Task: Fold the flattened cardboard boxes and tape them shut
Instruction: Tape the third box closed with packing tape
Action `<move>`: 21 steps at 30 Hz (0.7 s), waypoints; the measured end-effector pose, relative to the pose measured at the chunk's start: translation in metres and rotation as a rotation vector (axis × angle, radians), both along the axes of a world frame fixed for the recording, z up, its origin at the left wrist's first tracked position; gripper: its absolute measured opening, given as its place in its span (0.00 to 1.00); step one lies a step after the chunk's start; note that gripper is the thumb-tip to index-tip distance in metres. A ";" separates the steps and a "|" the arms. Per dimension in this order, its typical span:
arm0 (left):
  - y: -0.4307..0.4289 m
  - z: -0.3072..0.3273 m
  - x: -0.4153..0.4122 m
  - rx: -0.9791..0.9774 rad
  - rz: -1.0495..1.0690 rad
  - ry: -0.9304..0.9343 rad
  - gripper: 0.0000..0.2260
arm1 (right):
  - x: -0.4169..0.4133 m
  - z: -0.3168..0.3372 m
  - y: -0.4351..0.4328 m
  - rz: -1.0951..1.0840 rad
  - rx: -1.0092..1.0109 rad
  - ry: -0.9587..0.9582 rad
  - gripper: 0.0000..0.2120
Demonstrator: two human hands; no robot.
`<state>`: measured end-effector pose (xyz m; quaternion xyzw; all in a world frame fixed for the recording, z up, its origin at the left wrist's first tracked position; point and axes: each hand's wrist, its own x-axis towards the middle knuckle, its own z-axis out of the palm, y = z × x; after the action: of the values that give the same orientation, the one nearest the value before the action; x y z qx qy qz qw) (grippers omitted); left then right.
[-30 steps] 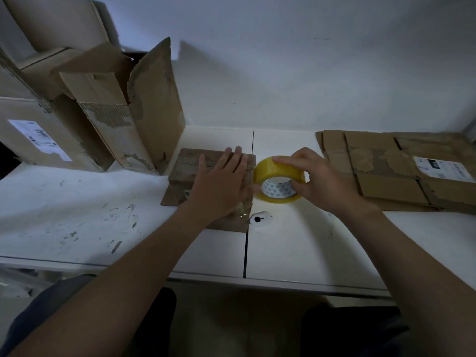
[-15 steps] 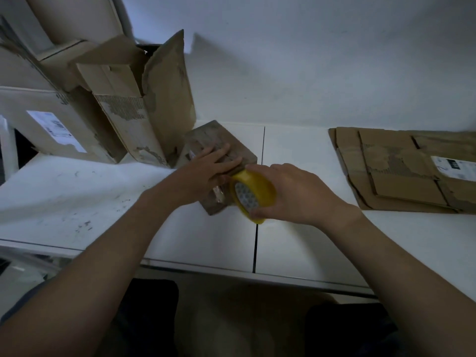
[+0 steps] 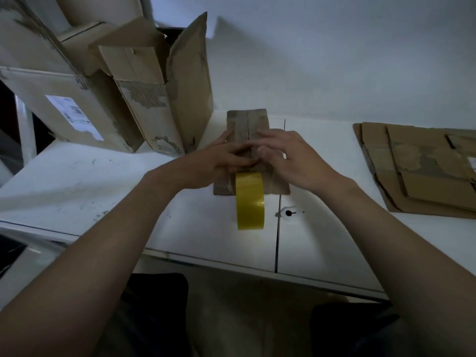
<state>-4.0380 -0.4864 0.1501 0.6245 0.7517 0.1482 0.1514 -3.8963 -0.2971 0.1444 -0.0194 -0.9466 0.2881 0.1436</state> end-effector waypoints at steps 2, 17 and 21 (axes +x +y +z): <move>-0.001 0.005 0.003 0.014 0.016 -0.113 0.20 | -0.012 -0.005 -0.002 -0.005 -0.068 -0.062 0.15; -0.033 -0.003 0.012 0.080 0.352 -0.074 0.20 | -0.014 -0.012 -0.031 -0.084 -0.108 -0.164 0.20; -0.037 -0.003 0.025 0.136 0.406 -0.156 0.18 | -0.010 -0.009 -0.040 -0.049 -0.036 -0.229 0.21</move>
<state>-4.0127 -0.5237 0.1474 0.4560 0.8362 0.2736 0.1337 -3.9059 -0.3368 0.1349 -0.0777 -0.9507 0.2975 0.0412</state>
